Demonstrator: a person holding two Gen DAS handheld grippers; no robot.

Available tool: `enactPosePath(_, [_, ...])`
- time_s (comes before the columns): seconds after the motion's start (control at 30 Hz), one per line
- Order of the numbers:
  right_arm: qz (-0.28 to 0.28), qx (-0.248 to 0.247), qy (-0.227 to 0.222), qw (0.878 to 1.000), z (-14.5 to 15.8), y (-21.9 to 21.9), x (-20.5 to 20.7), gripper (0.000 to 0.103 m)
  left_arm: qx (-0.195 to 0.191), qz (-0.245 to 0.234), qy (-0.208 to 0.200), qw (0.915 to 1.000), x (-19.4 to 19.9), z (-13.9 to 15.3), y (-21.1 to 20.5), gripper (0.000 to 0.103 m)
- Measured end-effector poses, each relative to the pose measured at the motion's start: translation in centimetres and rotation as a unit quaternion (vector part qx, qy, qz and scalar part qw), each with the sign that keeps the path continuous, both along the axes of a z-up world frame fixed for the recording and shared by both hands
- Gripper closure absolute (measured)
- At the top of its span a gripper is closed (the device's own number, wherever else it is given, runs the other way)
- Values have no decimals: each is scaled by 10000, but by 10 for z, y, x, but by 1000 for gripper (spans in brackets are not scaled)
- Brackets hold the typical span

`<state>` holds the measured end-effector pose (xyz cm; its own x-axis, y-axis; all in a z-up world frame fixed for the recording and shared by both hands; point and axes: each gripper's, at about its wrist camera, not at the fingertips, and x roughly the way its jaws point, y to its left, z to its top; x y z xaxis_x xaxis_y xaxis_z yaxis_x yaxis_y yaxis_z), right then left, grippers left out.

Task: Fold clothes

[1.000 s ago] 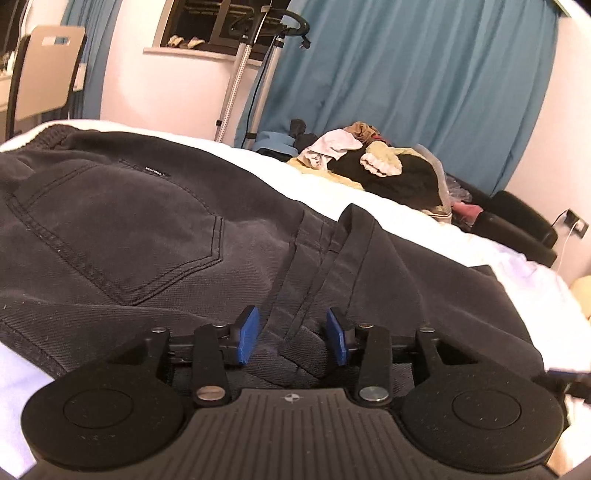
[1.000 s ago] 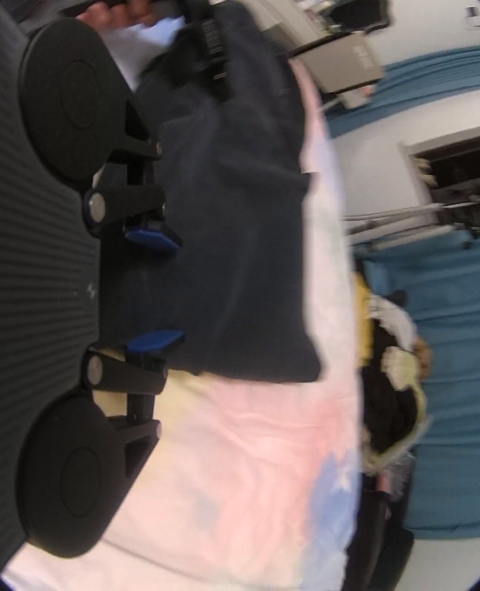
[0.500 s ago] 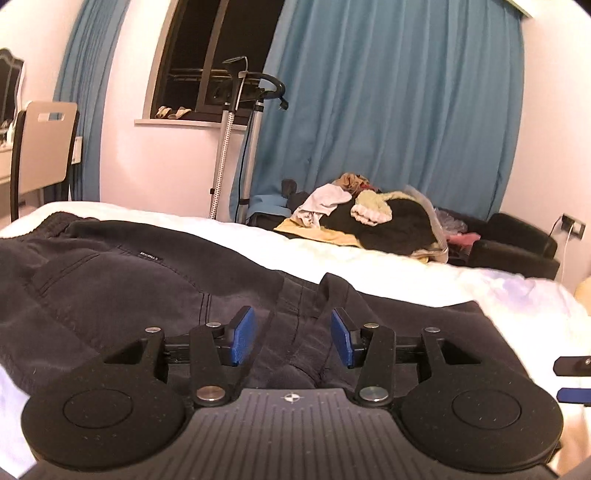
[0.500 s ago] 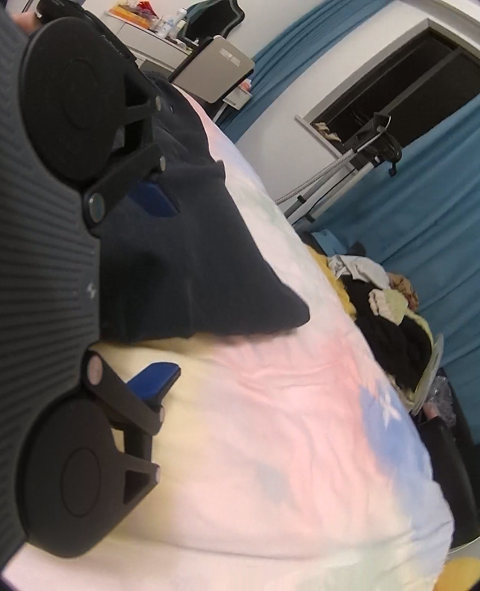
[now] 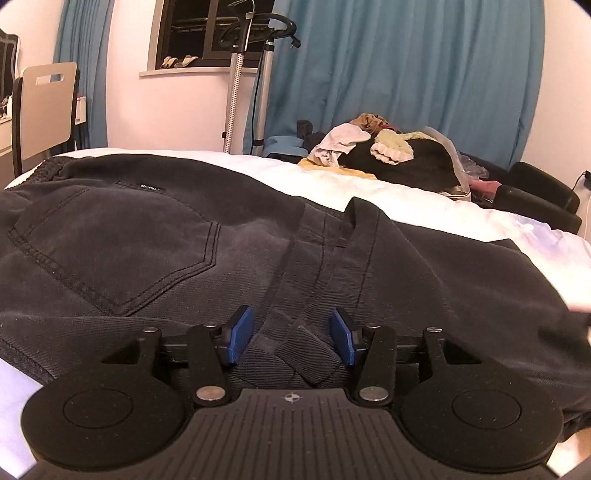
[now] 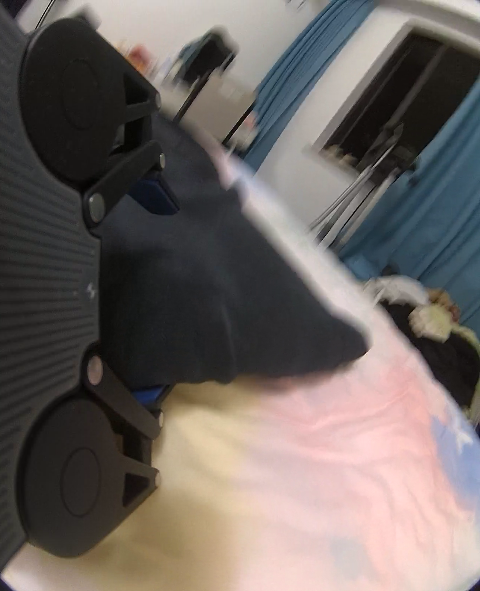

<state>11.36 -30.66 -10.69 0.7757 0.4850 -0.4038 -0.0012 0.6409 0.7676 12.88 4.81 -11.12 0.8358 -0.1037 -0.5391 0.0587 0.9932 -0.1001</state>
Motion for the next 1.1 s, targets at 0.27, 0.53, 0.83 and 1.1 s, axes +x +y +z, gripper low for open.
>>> enactPosePath(0.27, [71,666,-547,9963,10,3,3,13,44,-54,-7,10000,1,-2,-3,48])
enactPosePath(0.53, [-371,346,594,9969,-13,0,17,80,302,-205,-185,9992,-8,-3,-10,43])
enactPosePath(0.83, [-270,-451,-784,9955,75,9,-30,87,-395,-235,-678,9966,-24,38,10,35])
enactPosePath(1.1, [-451,-527,-1361,9883,112,-46,-95,87,307,-749,-55,9967,-6,31,-56,35])
